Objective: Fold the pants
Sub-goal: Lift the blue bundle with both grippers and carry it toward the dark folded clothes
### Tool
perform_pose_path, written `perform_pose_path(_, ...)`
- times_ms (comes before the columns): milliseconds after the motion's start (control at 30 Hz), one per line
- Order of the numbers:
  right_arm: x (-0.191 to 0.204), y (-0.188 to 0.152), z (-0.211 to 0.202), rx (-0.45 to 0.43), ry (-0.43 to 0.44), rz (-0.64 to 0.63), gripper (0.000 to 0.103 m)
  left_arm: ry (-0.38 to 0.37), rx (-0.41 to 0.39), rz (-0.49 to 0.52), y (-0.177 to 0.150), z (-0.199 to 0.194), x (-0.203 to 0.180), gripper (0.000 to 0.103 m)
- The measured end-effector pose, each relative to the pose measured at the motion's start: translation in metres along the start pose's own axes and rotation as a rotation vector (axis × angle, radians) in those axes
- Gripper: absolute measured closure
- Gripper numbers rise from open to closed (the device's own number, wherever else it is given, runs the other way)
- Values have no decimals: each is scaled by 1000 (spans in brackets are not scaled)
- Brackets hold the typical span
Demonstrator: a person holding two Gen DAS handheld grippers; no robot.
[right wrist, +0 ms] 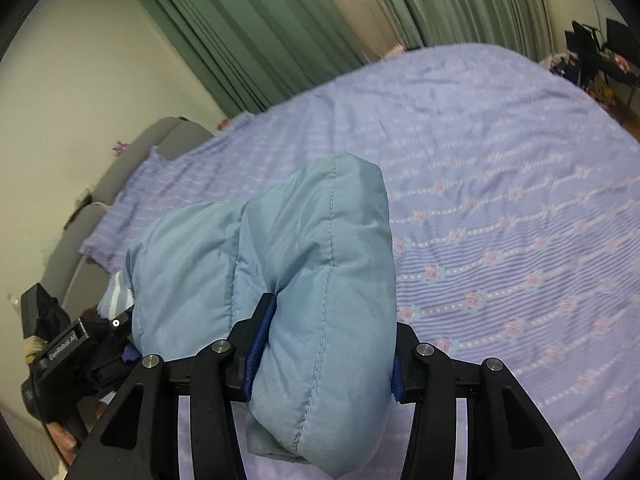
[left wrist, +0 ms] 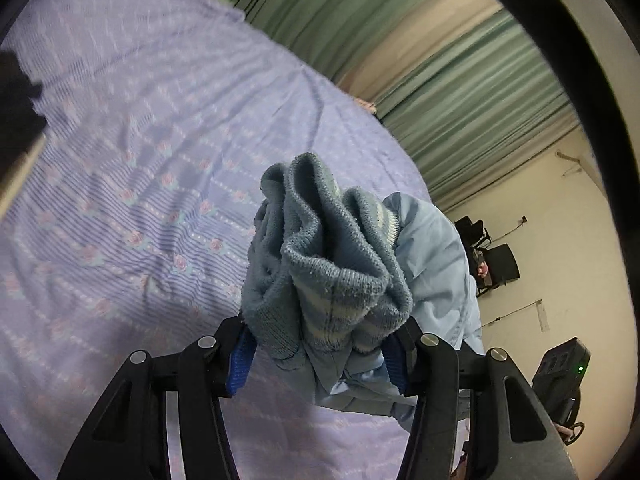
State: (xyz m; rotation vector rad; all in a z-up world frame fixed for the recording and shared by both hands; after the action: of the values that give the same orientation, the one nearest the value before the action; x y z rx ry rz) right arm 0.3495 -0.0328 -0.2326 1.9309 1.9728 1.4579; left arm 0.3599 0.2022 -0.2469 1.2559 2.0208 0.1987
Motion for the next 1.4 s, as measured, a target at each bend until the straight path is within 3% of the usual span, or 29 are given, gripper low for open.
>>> perform_pose_path(300,62,9,-95,-48,66,-83,56,17,-131,48,-17,-118,-40,50)
perform_pose_path(567,123,13,-130,-79,95,-159,56,-5,-205,51,-3,-173,-30,50)
perform_pose_path(800,195,-2,-119,-110,73,-214,56,-34,-216,62,23,-211,25,50)
perform_pose_path(1067,268,-58,-80,-145,40,-118,56,-47,-132,144,52,-238,116,50)
perform_pose_path(1400,319,-103,-25,-11,80,-138,56,6,-81,54,47,-267,210,50)
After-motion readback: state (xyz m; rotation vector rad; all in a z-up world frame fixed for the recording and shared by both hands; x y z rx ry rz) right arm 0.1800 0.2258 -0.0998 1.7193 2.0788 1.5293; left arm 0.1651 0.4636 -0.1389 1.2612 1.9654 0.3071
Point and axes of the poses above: each gripper's, at about its wrist camera, not at the fingertips, and z roughly the way its jaws point, x to its left, y to its top, the point moved 9 cm from there along z, roughly the way its jaws point, and after that the axes turned 12 degrees about y, right-handed, at the moved point
